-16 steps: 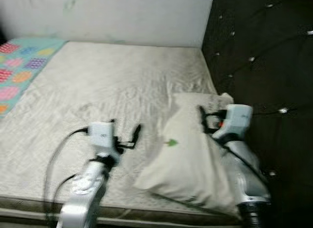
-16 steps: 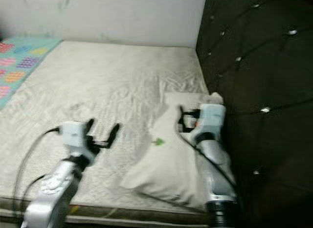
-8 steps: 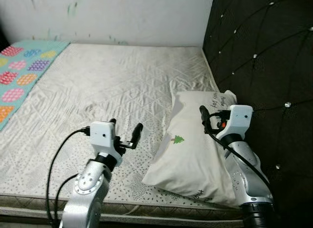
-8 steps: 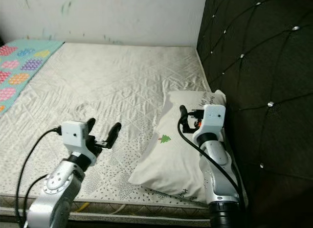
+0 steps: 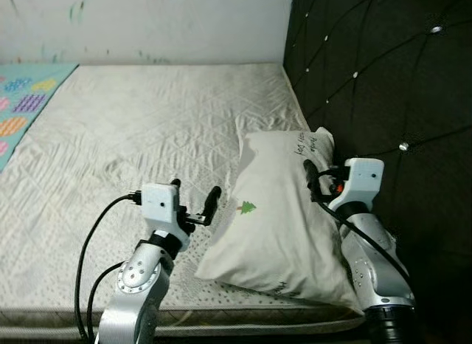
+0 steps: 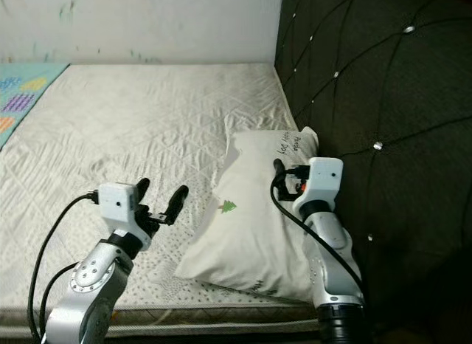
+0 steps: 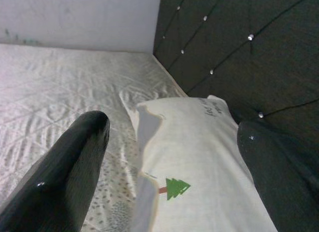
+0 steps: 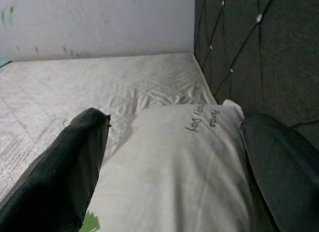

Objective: Clean up the room

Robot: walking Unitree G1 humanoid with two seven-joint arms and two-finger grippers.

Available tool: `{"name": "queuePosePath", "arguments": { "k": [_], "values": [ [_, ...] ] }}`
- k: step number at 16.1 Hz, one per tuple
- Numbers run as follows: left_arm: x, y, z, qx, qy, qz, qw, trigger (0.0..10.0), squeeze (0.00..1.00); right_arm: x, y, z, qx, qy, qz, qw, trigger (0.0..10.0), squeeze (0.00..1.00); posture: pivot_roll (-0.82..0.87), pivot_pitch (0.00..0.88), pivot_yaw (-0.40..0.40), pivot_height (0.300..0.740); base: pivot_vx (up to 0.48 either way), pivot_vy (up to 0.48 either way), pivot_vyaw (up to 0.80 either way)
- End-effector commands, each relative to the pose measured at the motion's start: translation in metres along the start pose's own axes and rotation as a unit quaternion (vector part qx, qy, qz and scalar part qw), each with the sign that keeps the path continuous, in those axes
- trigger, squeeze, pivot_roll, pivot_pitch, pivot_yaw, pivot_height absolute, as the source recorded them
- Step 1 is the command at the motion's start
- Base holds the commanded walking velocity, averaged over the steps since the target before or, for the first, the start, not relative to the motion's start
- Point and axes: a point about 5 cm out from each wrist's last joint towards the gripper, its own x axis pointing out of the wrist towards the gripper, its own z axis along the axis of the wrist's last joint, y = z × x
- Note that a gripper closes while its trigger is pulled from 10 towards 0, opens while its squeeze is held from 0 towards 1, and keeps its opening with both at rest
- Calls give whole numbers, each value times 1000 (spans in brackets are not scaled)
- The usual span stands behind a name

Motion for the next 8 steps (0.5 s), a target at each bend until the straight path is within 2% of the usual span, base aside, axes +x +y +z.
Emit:
{"name": "queuePosePath", "arguments": {
  "k": [1, 7, 8],
  "values": [
    [-1, 3, 0, 8, 2, 5, 1000, 10000, 0, 1, 4, 0, 1, 1, 4, 1000, 10000, 0, -42, 64, 21, 740, 0, -334, 0],
    [-2, 2, 0, 7, 1, 2, 1000, 10000, 0, 2, 2, 1, -1, 1, 3, 1000, 10000, 0, -43, 62, 21, 740, 0, -480, 0],
    [-2, 2, 1, -2, -2, 4, 1000, 10000, 0, 2, 2, 1, -1, 1, 3, 1000, 10000, 0, -44, 61, 20, 740, 0, 0, 0]
  ]
}}
